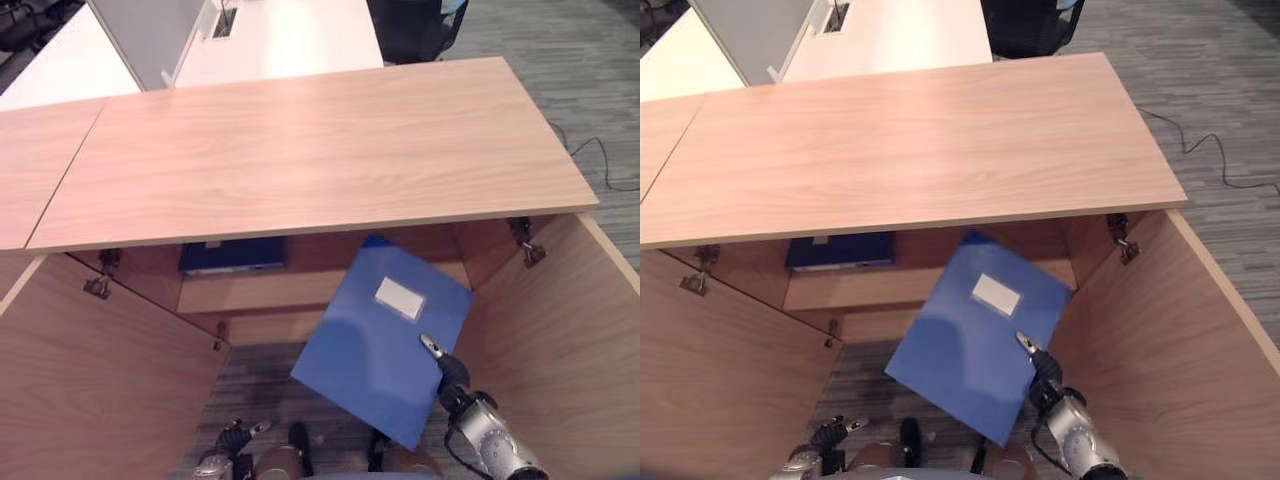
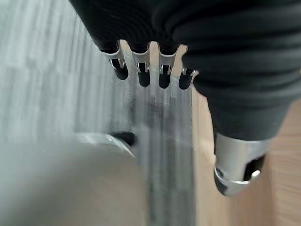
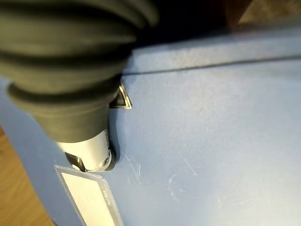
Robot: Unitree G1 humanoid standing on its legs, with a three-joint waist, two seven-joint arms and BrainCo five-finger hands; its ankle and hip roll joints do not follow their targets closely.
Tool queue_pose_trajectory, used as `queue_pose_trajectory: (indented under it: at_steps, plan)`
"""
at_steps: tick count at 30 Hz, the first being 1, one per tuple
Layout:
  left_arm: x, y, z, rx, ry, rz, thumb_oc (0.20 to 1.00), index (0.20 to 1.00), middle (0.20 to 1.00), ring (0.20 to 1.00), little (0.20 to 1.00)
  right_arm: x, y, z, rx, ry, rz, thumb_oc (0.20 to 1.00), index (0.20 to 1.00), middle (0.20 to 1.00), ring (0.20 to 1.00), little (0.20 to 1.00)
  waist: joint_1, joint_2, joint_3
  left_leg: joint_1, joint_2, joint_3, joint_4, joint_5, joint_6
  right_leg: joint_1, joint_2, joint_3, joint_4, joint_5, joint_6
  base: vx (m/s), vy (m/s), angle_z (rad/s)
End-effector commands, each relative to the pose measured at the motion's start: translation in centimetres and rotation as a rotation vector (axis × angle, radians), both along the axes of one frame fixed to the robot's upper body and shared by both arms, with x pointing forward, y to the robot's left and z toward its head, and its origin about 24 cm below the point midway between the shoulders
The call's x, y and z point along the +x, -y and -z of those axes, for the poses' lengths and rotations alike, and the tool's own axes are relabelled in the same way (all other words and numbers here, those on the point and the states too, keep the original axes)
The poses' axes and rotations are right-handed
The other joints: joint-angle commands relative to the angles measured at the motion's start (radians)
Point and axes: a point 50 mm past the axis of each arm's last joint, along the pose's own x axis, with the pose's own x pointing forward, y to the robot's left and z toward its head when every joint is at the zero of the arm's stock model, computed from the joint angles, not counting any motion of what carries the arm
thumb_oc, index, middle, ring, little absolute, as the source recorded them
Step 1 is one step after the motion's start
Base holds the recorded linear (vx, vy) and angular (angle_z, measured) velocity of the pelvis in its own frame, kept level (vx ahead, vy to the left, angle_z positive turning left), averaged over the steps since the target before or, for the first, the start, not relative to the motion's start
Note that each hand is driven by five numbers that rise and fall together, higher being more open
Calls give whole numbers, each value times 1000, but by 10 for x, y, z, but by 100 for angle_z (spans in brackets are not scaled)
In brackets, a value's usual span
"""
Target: Put the empty folder in the office cabinet
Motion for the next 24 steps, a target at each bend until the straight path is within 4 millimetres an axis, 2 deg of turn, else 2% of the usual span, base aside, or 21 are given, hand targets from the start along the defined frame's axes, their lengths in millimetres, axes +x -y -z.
queue_pose_trajectory:
  at_steps: [1,3,5,6,9,10,12,15,16,17,19,20,21,22,23,24]
  plan:
    - [-43,-27,3,99,-131,10,1000,1000,1000,1000,1000,17,-13,-24,63,151,43,200,200,200,200,200,2,-22,-29,17,1,35,-8,-5,17,15,-64,91,146,-154,81,58,73,-41]
    - [-47,-28,3,103,-143,9,1000,1000,1000,1000,1000,19,-14,-27,65,161,49,200,200,200,200,200,4,-19,-29,22,0,42,-14,-6,20,9,-65,96,146,-153,81,42,76,-32]
    - [-46,-29,2,122,-140,5,1000,1000,1000,1000,1000,35,-21,-43,98,222,112,200,200,200,200,200,8,-8,-13,5,-8,53,-16,-13,33,-36,-73,116,151,-143,86,0,128,-19]
    - [-46,-29,2,122,-140,5,1000,1000,1000,1000,1000,35,-21,-43,98,223,112,200,200,200,200,200,8,-8,-13,4,-8,53,-16,-13,33,-37,-73,116,152,-143,86,-73,95,-11]
    - [-28,-27,-1,147,-83,15,1000,1000,1000,1000,1000,61,-33,-77,155,357,147,200,200,200,200,200,15,-6,31,-75,-13,53,36,-27,45,-128,-95,136,205,-136,89,-111,63,-6]
    - [-25,-27,-2,148,-65,18,1000,1000,1000,1000,1000,66,-33,-86,152,396,150,200,200,200,200,200,18,-5,44,-99,-11,51,56,-31,47,-150,-103,137,224,-137,87,-156,49,-2]
    - [-17,-26,-5,154,-21,37,1000,1000,1000,1000,1000,78,-34,-120,143,525,166,200,200,200,200,200,24,-2,81,-191,-15,35,135,-49,55,-229,-124,145,287,-144,84,-132,21,7]
    - [-11,-24,-8,147,27,61,1000,1000,1000,1000,1000,87,-33,-147,149,630,177,200,200,200,200,200,31,4,103,-260,-20,22,188,-63,61,-288,-134,150,337,-153,82,-76,8,7]
    - [-11,-22,-9,138,43,74,1000,1000,1000,1000,1000,95,-32,-166,181,696,208,200,200,200,200,200,37,10,112,-306,-21,11,230,-77,65,-324,-139,156,370,-165,80,-58,11,8]
    - [-11,-22,-9,138,43,74,1000,1000,1000,1000,1000,95,-32,-166,182,696,208,200,200,200,200,200,37,10,111,-309,-20,11,233,-78,65,-327,-140,156,372,-166,80,-34,12,7]
    - [-9,-23,-11,144,58,91,1000,1000,1000,1000,1000,101,-31,-188,227,776,248,200,200,200,200,200,42,16,123,-356,-18,2,284,-96,69,-367,-148,160,417,-181,78,-34,5,4]
    - [-8,-23,-11,144,58,91,1000,1000,1000,1000,1000,101,-31,-189,227,777,249,200,200,200,200,200,43,16,122,-360,-18,2,288,-98,69,-370,-148,161,420,-182,78,-61,11,6]
    - [-5,-24,-15,140,94,101,1000,1000,1000,1000,1000,105,-27,-210,275,858,285,200,200,200,200,200,49,24,130,-411,-12,-3,345,-118,74,-415,-157,163,478,-202,75,-56,15,6]
    - [-5,-25,-18,137,111,109,1000,1000,1000,1000,1000,107,-23,-224,306,910,317,200,200,200,200,200,54,30,133,-449,-8,-7,387,-137,76,-451,-162,167,519,-220,72,-55,15,6]
    - [-5,-25,-18,137,110,109,1000,1000,1000,1000,1000,107,-23,-224,306,910,317,200,200,200,200,200,55,30,132,-451,-7,-7,389,-137,76,-453,-162,168,520,-220,72,-47,10,7]
    - [-6,-26,-20,130,124,111,1000,1000,1000,1000,1000,108,-20,-236,336,953,341,200,200,200,200,200,60,34,138,-486,-5,-8,435,-153,80,-483,-167,171,565,-236,68,-44,7,9]
